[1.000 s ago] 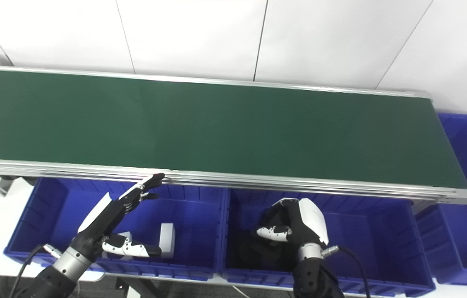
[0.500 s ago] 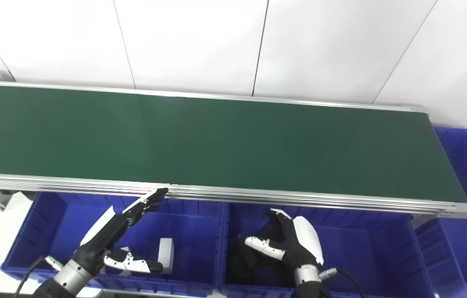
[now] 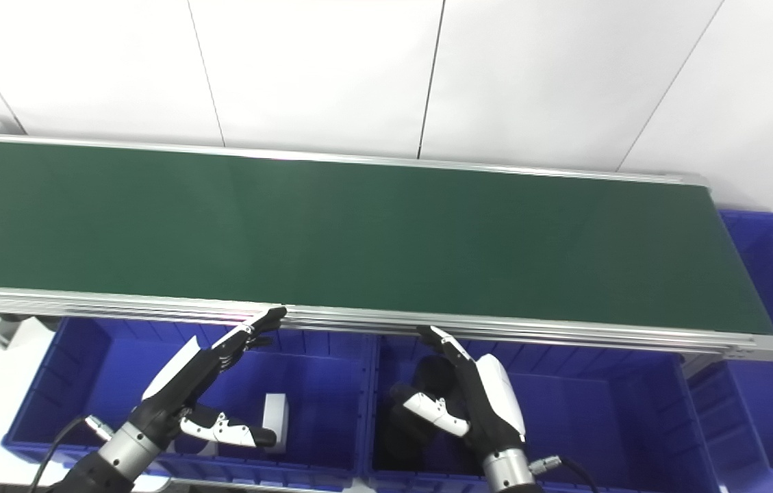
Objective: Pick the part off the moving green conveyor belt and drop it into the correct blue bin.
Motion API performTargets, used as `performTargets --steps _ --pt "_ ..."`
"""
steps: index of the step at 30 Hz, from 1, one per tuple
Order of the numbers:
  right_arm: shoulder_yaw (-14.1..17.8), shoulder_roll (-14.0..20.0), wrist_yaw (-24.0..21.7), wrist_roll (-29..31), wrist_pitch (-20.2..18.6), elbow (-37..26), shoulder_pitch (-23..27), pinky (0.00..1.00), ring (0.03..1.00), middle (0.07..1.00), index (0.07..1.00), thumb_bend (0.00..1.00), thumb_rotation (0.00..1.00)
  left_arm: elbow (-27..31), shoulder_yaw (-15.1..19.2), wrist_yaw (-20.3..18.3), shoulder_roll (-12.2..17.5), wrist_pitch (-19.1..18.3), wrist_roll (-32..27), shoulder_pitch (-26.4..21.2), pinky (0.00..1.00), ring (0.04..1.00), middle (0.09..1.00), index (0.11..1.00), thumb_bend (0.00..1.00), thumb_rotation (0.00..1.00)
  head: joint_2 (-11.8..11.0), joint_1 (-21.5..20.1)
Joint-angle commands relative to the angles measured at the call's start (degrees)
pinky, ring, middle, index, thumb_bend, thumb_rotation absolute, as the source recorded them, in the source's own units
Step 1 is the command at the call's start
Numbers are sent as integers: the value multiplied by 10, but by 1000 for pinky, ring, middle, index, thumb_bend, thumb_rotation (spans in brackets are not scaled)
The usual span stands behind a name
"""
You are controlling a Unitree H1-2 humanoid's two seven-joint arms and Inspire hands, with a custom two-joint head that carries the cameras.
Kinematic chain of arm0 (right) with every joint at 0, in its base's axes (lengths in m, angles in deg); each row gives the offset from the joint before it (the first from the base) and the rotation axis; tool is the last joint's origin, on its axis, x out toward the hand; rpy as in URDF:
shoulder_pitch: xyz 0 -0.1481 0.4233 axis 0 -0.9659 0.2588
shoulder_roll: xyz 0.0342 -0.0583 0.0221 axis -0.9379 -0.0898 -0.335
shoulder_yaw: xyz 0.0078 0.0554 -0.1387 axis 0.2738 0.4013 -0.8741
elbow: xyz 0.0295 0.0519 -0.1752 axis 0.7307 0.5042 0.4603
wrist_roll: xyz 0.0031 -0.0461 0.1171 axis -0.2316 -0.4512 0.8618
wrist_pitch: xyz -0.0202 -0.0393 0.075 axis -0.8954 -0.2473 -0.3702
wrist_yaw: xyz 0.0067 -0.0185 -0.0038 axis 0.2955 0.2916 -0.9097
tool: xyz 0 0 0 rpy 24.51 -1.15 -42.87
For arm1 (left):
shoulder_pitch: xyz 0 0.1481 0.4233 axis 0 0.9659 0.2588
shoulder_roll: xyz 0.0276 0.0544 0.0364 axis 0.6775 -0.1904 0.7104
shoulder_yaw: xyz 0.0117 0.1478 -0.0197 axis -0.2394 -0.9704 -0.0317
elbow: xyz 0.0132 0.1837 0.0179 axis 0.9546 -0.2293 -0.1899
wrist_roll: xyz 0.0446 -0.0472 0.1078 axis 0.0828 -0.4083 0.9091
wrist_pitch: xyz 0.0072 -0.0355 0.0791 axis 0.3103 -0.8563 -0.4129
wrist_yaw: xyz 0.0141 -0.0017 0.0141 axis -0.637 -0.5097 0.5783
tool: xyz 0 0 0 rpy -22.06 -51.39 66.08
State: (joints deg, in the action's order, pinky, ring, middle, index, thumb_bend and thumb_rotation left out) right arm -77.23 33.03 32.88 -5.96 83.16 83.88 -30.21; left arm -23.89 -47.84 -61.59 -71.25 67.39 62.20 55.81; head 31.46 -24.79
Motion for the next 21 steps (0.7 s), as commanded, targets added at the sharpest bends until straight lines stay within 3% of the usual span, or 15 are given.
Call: performTargets --steps 1,8,11,17,21 --pt "2 2 2 7 43 -8 1 800 882 878 888 1000 870 7 2 0 -2 17 -1 -15 920 959 970 950 906 289 1 -1" --pt "4 -4 17 -12 43 -7 -4 855 957 974 956 1000 847 2 2 -1 -2 13 -3 -18 916 959 972 952 902 281 2 -2" --pt "4 -8 31 -31 46 -6 -4 962 992 993 960 1000 839 0 3 -1 -1 13 -2 -19 918 961 972 952 899 279 2 -5" --pt "12 -29 105 -90 60 6 -2 1000 1000 1000 943 1000 832 -5 3 0 1 15 2 -21 917 962 974 955 900 294 1 -7" --pt "12 -34 126 -99 74 13 -2 1000 1000 1000 948 1000 829 -6 3 -5 3 13 -5 -22 919 964 976 954 901 284 2 -7"
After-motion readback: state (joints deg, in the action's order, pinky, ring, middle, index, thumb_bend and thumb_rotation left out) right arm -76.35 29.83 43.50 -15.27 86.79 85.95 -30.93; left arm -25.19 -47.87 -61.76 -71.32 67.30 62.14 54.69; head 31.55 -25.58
